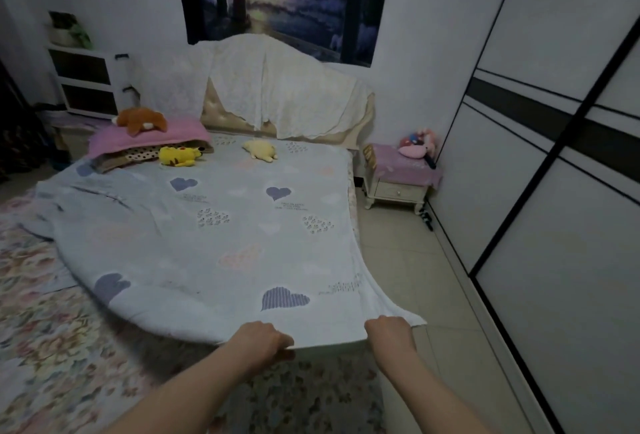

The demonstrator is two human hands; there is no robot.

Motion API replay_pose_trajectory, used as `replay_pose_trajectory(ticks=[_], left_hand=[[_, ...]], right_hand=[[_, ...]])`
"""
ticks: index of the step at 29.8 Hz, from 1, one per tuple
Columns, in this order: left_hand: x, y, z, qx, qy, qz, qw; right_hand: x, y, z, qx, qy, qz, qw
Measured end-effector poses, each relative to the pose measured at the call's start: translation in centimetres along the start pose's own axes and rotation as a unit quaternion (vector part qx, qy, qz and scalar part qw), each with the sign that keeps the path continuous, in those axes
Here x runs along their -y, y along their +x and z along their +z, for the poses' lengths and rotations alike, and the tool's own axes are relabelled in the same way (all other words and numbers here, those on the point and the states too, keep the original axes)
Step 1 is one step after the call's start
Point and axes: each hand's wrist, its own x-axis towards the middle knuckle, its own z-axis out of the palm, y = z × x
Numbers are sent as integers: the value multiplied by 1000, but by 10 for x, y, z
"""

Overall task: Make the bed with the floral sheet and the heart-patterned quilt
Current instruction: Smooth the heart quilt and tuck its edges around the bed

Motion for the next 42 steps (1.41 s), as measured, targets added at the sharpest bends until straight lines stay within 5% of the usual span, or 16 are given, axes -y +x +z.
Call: replay_pose_trajectory(ticks=[19,42], left_hand=[[-78,-22,17,4,-72,-69,995],[-146,-6,98,125,-20,-8,992]], right_hand=[[-44,-58,41,57,19,4,998],[-72,-66,165,160,81,-40,983]])
